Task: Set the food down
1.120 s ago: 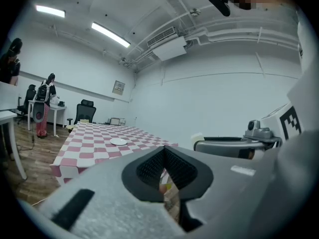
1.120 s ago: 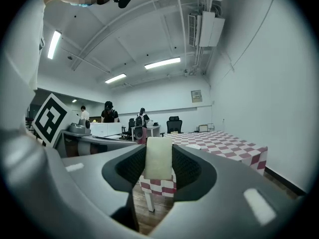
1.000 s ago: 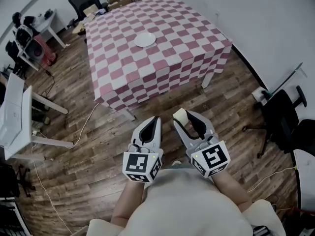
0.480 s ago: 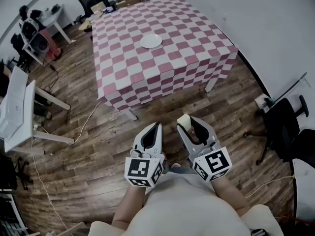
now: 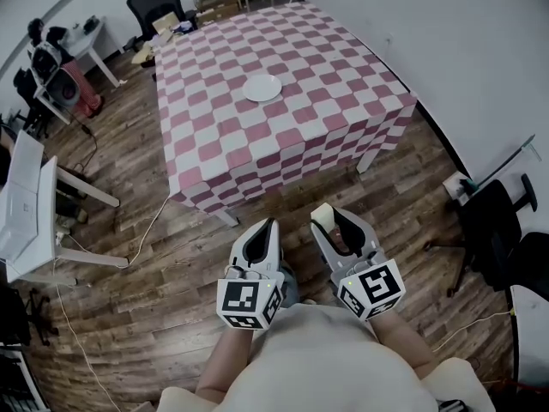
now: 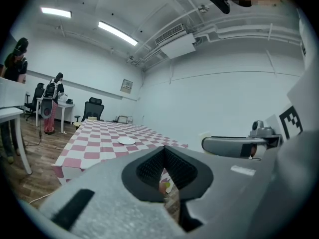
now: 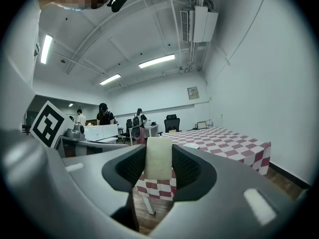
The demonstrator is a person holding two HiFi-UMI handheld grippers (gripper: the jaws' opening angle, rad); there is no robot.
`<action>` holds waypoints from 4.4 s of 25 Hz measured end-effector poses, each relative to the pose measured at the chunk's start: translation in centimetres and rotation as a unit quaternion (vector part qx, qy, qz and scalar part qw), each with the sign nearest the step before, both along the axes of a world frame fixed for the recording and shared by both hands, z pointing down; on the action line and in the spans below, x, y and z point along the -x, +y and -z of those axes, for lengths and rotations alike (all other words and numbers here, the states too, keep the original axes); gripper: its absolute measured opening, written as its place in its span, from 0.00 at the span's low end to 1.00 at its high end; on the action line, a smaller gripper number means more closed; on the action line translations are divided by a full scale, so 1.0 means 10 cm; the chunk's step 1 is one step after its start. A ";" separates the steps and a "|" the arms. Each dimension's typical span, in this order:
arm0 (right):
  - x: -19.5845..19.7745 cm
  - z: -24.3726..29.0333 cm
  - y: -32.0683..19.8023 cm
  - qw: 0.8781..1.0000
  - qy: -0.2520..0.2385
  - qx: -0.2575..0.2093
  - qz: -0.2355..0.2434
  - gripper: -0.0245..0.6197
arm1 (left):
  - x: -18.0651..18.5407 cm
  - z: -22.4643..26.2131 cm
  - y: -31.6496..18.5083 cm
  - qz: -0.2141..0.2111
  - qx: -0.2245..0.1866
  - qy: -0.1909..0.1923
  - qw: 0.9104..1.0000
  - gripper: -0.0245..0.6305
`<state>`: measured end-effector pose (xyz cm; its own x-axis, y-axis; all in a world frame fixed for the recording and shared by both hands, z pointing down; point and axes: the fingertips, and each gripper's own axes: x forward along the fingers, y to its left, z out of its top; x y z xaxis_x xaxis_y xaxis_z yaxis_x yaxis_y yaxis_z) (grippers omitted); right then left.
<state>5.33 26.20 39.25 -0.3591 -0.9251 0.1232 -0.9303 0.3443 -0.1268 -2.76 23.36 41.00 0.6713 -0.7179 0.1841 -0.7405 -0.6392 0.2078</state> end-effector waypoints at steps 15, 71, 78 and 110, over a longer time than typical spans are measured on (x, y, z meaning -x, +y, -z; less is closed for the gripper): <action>0.14 0.21 -1.34 0.999 0.019 -0.018 0.021 0.29 | 0.00 0.13 -1.38 -0.010 -0.008 0.000 1.000 0.05; 0.05 0.06 -4.36 1.000 0.023 0.015 0.014 0.29 | 0.18 0.05 -4.26 0.020 0.013 -0.002 1.000 0.05; -0.10 -0.15 -4.70 0.998 0.041 0.041 0.037 0.29 | 0.12 -0.04 -4.47 0.051 0.024 -0.009 0.998 0.05; -0.26 -1.60 -6.06 0.956 0.171 0.189 0.144 0.29 | 0.07 -0.36 -5.13 0.157 0.070 -0.012 0.985 0.05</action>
